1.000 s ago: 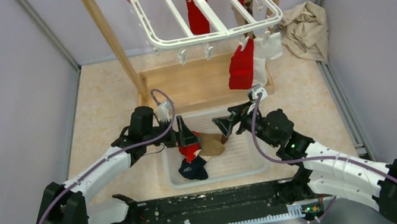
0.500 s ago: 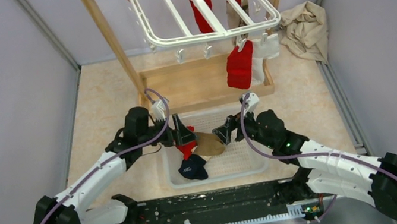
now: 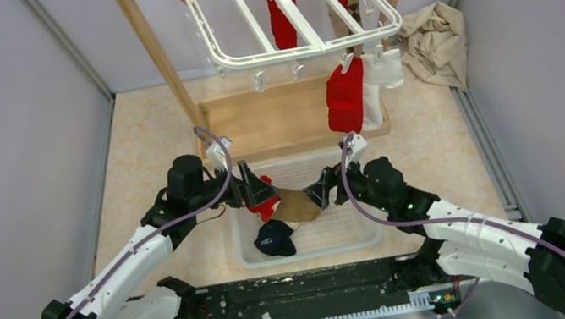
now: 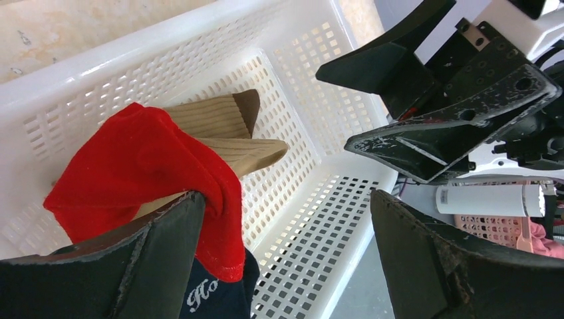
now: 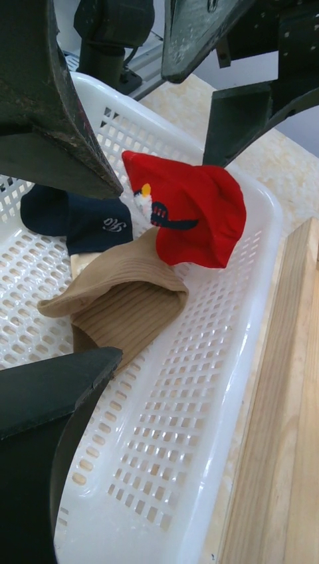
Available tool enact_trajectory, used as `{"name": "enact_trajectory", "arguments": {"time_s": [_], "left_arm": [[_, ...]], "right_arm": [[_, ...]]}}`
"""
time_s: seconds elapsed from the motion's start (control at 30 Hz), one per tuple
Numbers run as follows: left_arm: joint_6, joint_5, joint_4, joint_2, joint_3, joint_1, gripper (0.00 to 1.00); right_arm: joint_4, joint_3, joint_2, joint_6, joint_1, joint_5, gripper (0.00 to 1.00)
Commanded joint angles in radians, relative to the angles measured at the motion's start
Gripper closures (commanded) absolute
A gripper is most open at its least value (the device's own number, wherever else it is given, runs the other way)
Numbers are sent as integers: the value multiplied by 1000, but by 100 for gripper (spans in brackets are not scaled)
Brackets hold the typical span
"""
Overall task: Remove the socks clipped to the hanger
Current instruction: Place the sock in the bin.
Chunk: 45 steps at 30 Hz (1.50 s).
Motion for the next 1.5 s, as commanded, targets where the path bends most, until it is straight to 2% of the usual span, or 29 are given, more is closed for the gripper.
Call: {"name": "enact_trajectory", "arguments": {"time_s": [0.0,0.23,0.5,0.9,1.13,1.3,1.47], "left_arm": [[-10,-21,-8,-40,0,-5,1],[-33,-47,-24,-73,-18,-7,1],[-102,-87,99,-33,-27,-7,1],[-89,-143,182,142,116,-50,1],[-57,-142,168,227,219,-51,1],[-91,-174,202,166,166,-61,1],[-89,-168,139,130,176,-62,1]], "right_arm": [[19,17,1,17,6,-28,18],[-17,4,24,-3,6,-67,18],[-63,-2,27,-7,6,-102,17],[-186,30,-14,-69,2,-157,16],[-221,38,-40,-31,-14,-153,15],[-262,45,-44,-2,-13,-177,16],[-369,69,-71,-1,-13,-146,16]]}}
